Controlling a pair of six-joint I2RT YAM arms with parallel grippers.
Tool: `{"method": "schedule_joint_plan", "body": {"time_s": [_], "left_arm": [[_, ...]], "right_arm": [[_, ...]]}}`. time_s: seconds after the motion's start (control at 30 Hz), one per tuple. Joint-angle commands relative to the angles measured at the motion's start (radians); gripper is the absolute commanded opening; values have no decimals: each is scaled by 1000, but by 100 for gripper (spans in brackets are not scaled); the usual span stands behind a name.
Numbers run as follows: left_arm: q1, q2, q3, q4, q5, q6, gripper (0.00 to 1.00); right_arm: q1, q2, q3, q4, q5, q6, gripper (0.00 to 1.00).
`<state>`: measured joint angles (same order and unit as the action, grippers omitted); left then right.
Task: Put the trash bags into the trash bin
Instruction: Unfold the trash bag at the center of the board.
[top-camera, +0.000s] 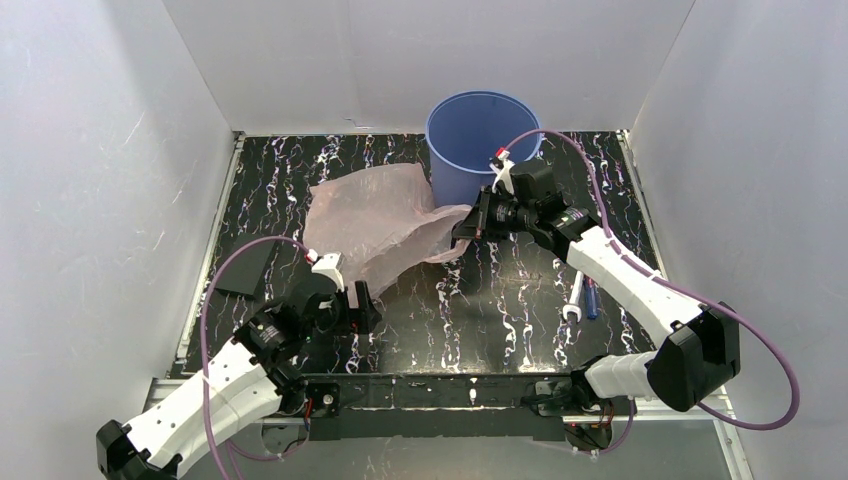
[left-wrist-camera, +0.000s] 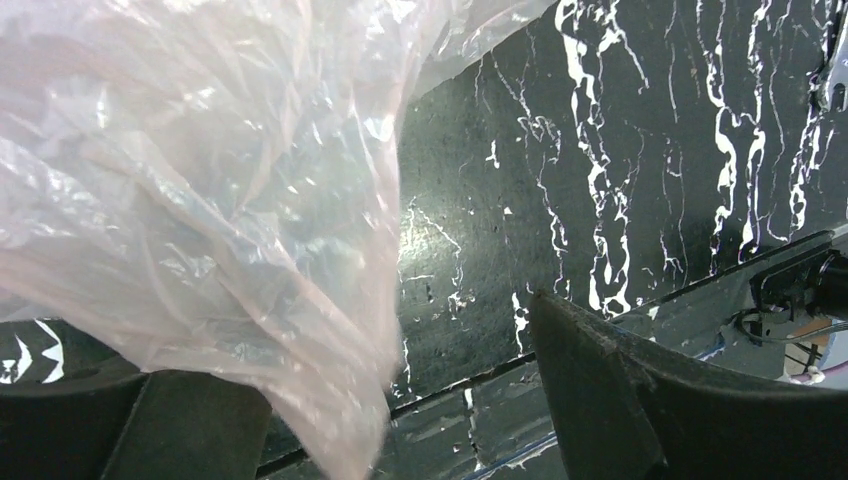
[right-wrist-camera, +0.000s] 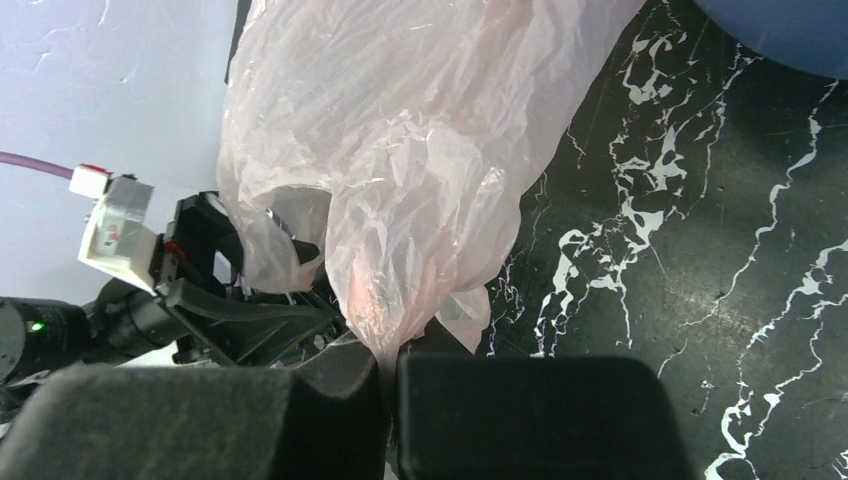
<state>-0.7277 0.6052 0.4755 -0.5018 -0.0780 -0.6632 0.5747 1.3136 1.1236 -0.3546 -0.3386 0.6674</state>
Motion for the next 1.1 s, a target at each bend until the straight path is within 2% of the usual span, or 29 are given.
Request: {"method": "schedule_joint_plan", "body": {"time_s": [0.0, 0.1, 0.23, 0.33, 0.53, 0.8, 0.87, 0.93, 1.07], "left_arm": [[4, 1, 61, -36, -63, 42, 86], [4, 17, 49, -71, -116, 18, 86], [4, 35, 13, 6, -112, 15, 87], [5, 82, 0, 30, -74, 23, 82], [4, 83, -15, 73, 61, 50, 58], [4, 17, 28, 23, 77, 36, 18], [4, 16, 38, 27, 78, 35, 4], [5, 18, 56, 29, 116, 32, 0], [4, 25, 102, 28, 124, 8, 0]], "right_arm": [[-15, -18, 39, -17, 28, -26, 7], [-19, -24, 39, -18, 26, -26, 7], [-21, -23, 33, 0, 3, -19, 7], [-21, -22, 33, 5, -10, -16, 7], [-22, -20, 29, 5, -27, -17, 7], [-21, -12, 3, 54, -92, 3, 7], [-21, -10, -2, 60, -106, 6, 7], [-21, -10, -4, 61, -107, 5, 7], [-21, -11, -5, 65, -143, -15, 8]]}}
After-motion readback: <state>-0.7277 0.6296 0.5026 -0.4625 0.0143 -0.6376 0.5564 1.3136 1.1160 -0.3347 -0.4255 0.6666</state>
